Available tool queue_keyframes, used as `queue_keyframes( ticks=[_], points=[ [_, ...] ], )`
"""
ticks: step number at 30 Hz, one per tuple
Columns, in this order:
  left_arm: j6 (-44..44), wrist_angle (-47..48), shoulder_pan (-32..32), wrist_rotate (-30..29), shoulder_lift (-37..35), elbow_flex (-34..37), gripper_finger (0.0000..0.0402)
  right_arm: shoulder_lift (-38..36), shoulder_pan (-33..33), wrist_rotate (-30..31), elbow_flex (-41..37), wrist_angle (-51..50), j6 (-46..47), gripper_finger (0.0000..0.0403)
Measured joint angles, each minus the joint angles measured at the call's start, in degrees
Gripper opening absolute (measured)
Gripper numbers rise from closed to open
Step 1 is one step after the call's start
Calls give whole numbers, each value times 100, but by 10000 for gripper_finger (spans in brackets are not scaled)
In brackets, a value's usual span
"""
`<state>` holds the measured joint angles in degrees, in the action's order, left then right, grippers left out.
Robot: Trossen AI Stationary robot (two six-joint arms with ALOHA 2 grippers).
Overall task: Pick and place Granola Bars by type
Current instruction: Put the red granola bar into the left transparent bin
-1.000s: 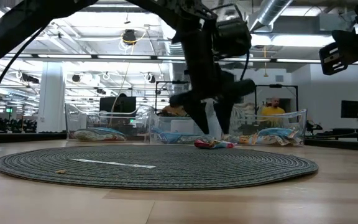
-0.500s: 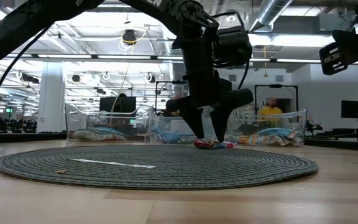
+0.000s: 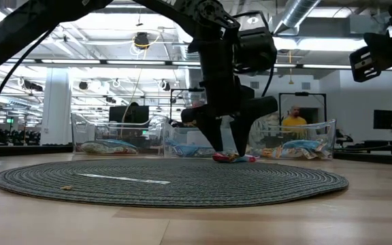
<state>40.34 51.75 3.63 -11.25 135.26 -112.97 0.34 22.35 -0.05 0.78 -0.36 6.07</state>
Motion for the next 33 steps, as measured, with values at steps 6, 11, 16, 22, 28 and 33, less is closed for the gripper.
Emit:
queue_keyframes(
  ticks=[6,11,16,22,28,33],
  points=[
    [0,-40,-14,34,89,1,231,2,0,2,0,-2,0,137],
    [-35,-195,-12,127,190,-7,231,0,0,2,0,-2,0,141],
    [-64,-221,-10,72,197,-7,228,1,0,2,0,-4,0,140],
    [-155,-228,-10,73,202,-7,184,0,0,2,0,-4,0,138],
    [-265,-246,-12,87,208,-7,129,0,0,2,0,-4,0,141],
    [-399,-298,-27,81,212,-7,101,0,0,2,0,-4,0,139]
  ],
)
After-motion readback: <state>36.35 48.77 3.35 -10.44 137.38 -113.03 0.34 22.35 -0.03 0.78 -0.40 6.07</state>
